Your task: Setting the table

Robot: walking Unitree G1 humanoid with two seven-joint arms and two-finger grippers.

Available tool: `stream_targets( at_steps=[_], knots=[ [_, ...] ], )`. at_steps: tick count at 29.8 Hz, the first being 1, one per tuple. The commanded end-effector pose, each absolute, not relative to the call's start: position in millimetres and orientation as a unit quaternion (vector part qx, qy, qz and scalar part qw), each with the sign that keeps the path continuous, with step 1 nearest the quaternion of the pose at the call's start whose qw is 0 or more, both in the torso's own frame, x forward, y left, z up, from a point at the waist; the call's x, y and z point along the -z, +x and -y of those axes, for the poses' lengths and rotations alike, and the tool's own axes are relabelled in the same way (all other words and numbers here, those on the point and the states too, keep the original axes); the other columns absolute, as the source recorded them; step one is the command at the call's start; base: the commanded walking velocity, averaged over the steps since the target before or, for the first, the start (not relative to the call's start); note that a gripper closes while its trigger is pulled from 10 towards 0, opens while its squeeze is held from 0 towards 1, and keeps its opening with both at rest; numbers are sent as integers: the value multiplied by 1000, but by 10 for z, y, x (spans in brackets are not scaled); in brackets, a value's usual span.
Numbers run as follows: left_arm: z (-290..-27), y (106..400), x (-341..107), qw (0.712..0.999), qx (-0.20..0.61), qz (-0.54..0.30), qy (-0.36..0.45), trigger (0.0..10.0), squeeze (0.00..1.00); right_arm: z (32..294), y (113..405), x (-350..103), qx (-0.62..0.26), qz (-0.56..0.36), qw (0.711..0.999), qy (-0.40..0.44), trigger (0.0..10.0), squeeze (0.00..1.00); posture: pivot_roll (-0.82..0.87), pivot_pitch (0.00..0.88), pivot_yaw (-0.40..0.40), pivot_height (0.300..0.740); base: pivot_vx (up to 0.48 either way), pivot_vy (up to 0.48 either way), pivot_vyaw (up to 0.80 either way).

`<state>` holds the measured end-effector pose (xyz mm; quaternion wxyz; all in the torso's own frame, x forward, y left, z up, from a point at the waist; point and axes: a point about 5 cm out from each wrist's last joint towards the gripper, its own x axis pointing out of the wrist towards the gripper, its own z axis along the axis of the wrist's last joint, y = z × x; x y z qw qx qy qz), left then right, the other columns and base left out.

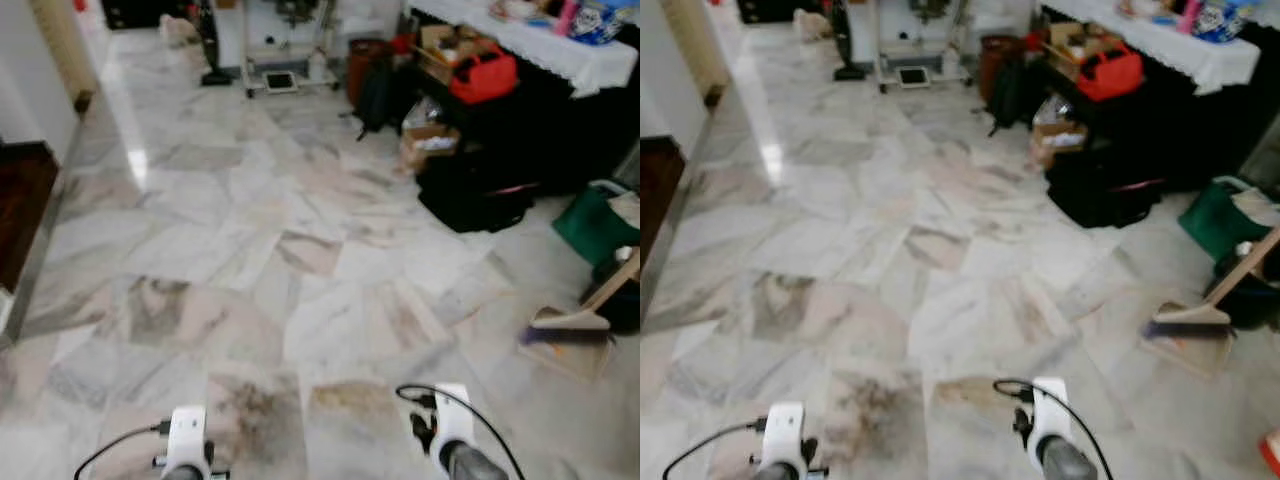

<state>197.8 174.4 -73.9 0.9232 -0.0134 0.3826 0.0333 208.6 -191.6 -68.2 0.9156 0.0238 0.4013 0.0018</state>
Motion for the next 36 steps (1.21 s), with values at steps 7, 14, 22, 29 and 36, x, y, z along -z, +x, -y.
stream_targets(
  at_steps=[7, 14, 22, 29, 36],
  knots=[
    [-1826, 1938, 756, 919, -40, -391, -3, 10000, 0, 1857, 2126, 668, -9, -399, 916, 24, 10000, 0, -22, 0, -40, 740, 0, 0, -610],
    [-1830, 1924, 763, 919, -41, -393, -3, 10000, 0, 1853, 2106, 681, -9, -402, 915, 23, 10000, 0, -22, 0, -41, 740, 0, 0, -607],
    [-1824, 1919, 767, 918, -39, -394, -3, 10000, 0, 1854, 2098, 686, -9, -404, 914, 22, 10000, 0, -20, 0, -43, 740, 0, 0, -606],
    [-1803, 1931, 763, 919, -32, -394, 4, 10000, 0, 1851, 2114, 678, -10, -404, 914, 21, 10000, 0, -18, 0, -45, 740, 0, 0, -606],
    [-1777, 1929, 767, 918, -27, -395, 4, 10000, 0, 1856, 2124, 672, -10, -404, 915, 18, 10000, 0, -20, 0, -46, 740, 0, -357, -601]
  ],
)
